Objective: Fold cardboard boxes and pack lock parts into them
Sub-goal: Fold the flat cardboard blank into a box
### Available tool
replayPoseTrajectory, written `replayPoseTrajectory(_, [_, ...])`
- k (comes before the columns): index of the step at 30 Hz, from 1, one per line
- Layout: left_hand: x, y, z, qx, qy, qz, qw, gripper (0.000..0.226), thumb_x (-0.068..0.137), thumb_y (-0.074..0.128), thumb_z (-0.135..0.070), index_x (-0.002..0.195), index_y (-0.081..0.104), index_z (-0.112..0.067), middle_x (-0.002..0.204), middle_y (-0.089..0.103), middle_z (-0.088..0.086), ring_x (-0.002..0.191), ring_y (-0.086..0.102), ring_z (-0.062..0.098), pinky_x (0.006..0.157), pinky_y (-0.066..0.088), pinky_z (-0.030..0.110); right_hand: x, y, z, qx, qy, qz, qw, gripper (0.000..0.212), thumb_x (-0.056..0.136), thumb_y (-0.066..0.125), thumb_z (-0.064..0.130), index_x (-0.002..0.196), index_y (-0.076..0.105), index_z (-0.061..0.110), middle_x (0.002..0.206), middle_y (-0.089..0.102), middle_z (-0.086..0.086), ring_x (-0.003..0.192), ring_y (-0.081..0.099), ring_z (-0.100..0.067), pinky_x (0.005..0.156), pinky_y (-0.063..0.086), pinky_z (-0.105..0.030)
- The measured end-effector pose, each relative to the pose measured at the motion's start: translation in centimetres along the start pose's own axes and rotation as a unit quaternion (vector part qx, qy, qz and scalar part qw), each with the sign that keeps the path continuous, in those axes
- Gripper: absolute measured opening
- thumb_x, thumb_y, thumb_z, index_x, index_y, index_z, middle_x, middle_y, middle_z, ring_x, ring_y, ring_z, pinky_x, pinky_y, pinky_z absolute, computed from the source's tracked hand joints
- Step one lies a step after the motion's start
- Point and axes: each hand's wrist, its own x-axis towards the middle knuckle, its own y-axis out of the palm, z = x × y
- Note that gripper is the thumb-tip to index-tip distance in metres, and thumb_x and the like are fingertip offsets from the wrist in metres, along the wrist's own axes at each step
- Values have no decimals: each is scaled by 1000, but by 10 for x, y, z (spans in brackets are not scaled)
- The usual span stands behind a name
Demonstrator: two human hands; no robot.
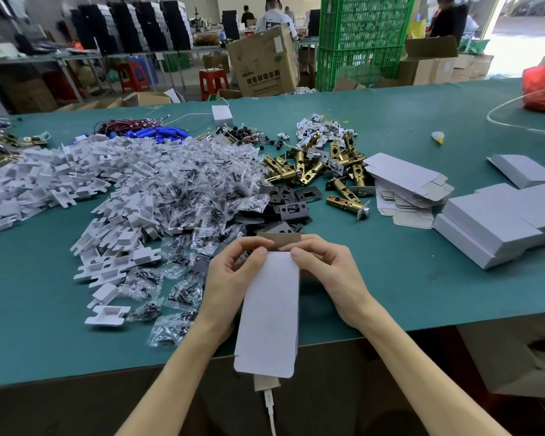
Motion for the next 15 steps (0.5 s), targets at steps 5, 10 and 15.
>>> replayPoseTrajectory(5, [1,3,-1,-28,21,-36,999,22,96,74,-17,112,64,-28,100,66,7,83,64,23,67,57,36,-1,2,3,-1,-31,4,1000,28,96,70,13,120,66,26,110,72,4,97,69,-18,89,57,-40])
replayPoseTrajectory(10, [1,3,-3,-1,4,-15,1000,17,99,69,-27,116,72,-23,103,71,13,83,66,26,67,56,37,-1,2,3,-2,-16,-2,1000,25,97,69,14,121,68,20,107,74,-3,95,69,-19,86,56,-38])
replayPoseTrajectory(15, [-1,7,-4,17,-17,-13,1000,33,100,63,-39,99,74,-7,93,67,27,77,58,26,69,45,43,-3,4,5,-23,-13,9,1000,13,100,64,19,101,73,9,94,74,-6,86,66,-16,80,53,-30])
